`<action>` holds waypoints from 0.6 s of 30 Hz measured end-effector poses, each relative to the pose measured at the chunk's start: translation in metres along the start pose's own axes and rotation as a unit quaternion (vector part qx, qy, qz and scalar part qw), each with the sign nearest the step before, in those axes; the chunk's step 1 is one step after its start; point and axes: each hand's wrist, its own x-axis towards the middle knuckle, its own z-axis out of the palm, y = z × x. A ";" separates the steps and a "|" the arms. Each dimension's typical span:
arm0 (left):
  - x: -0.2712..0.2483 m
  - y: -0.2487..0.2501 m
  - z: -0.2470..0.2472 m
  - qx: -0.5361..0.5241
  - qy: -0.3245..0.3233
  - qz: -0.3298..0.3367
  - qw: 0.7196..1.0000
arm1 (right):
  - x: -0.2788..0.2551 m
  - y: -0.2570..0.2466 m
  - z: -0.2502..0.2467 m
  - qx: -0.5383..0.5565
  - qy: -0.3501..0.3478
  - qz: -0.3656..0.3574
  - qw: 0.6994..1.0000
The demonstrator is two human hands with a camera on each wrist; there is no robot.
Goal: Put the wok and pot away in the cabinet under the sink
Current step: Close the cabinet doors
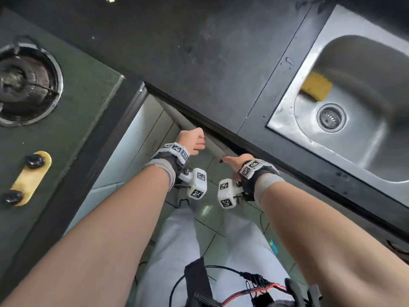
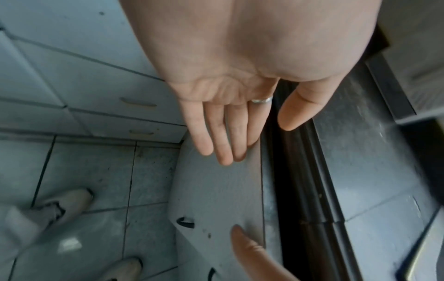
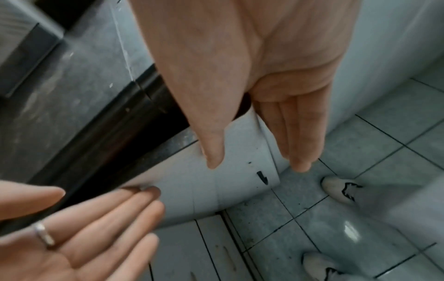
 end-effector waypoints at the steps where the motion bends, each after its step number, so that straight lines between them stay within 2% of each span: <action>1: 0.000 0.003 0.002 0.013 -0.003 -0.004 1.000 | 0.010 0.004 0.000 0.025 0.000 0.015 1.000; 3: 0.001 0.007 0.004 0.034 -0.023 -0.002 0.999 | 0.020 0.008 0.002 0.053 -0.019 0.037 0.998; 5: -0.002 0.009 0.006 0.054 -0.042 -0.004 0.998 | 0.016 0.004 0.003 0.091 -0.019 -0.008 0.996; 8: -0.007 0.009 0.013 0.043 -0.064 0.012 0.997 | -0.006 -0.006 0.001 0.153 0.045 -0.046 0.986; 13: -0.004 0.005 0.016 0.012 -0.051 0.021 0.998 | 0.002 0.001 0.005 0.165 0.065 -0.052 0.983; 18: -0.003 0.001 0.021 0.050 -0.054 0.029 0.997 | 0.001 0.017 -0.001 0.165 0.059 -0.045 0.984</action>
